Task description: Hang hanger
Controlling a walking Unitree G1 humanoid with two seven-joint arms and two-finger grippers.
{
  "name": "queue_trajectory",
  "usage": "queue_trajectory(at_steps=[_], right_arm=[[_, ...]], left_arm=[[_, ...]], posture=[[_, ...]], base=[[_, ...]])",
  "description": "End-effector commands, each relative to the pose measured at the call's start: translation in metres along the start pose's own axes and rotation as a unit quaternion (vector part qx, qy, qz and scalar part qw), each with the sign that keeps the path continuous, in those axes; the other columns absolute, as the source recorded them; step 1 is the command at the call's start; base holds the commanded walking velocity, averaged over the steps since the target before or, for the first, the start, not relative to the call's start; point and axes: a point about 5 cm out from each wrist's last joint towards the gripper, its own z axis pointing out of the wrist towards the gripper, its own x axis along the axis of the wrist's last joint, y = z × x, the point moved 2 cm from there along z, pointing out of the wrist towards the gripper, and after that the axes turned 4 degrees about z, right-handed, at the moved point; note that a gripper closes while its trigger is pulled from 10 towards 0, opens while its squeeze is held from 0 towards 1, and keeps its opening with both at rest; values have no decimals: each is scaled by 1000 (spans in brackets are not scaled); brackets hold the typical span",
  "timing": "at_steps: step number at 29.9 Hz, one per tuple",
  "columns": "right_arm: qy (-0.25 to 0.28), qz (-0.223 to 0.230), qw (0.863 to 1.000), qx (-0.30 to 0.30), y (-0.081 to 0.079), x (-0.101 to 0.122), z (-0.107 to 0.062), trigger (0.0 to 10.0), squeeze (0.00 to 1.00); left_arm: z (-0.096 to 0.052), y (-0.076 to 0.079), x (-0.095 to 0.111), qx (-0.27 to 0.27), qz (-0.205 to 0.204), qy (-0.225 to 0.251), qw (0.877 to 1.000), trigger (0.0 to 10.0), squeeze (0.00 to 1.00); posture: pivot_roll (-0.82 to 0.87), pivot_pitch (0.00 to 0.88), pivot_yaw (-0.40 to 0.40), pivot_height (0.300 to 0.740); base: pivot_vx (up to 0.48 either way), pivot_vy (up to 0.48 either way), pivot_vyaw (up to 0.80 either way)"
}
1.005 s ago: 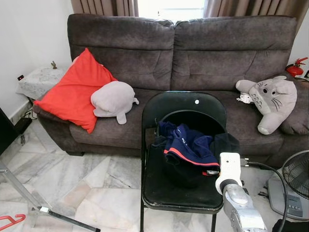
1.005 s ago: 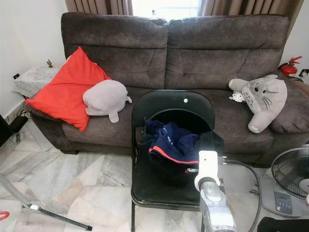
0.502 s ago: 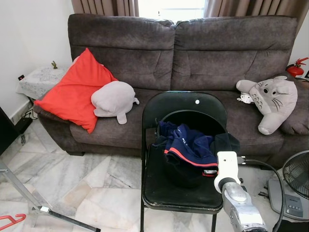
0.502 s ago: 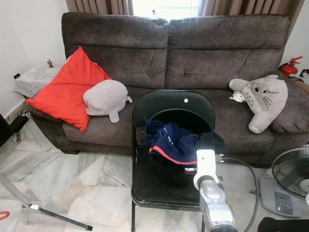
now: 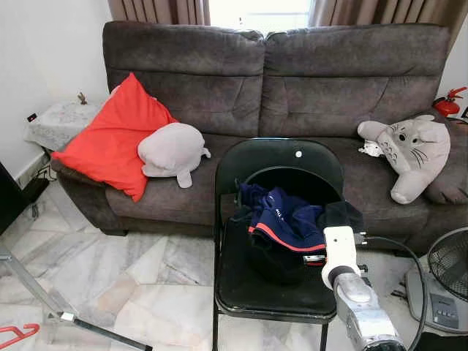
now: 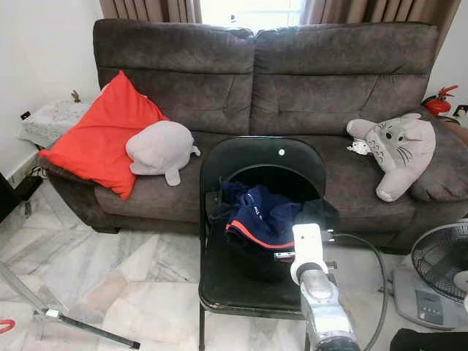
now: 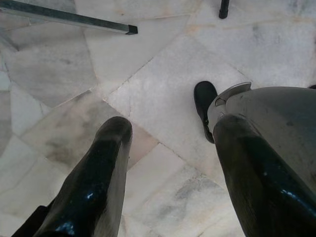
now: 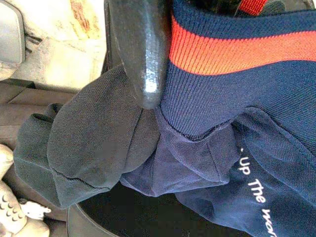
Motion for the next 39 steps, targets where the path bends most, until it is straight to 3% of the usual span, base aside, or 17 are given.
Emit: queue_trajectory(at_steps=[1,8,9,10,11,20,33,37,39], right_arm=[[1,-1,1000,-3,-1,0,1,0,0],[60,26,998,-15,-9,17,-5,0,0],[71,34,997,-13,-12,21,-7,3020,0],[78,39,996,-12,-15,24,-9,3020,0],[99,49,994,-8,-20,31,-12,10000,0],[199,33,979,-7,-34,71,-22,10000,0],[267,-58,961,35,-53,98,-33,10000,0],[305,-97,944,75,-70,112,-41,10000,0],[331,-120,929,115,-85,120,-48,10000,0]], left_arm=[[0,0,-3,0,4,-8,1000,10000,0],[2,8,1,-1,5,-7,1000,10000,0],[1,7,1,0,6,-7,1000,10000,0],[1,7,1,0,6,-7,1000,10000,0],[1,6,0,1,6,-7,1000,10000,0],[1,5,-2,3,5,-8,1000,10000,0],[0,5,-3,5,3,-8,1000,10000,0],[0,5,-3,5,4,-8,1000,10000,0],[0,4,-2,5,5,-7,1000,10000,0]], posture=[[48,0,52,740],[47,0,50,740],[47,0,50,740],[47,0,50,740],[44,0,50,740],[42,0,46,740],[41,0,43,740],[38,0,45,740],[38,0,45,740]], base=[[0,0,0],[0,0,0],[0,0,0],[0,0,0],[0,0,0],[0,0,0],[0,0,800],[0,0,800],[0,0,800]])
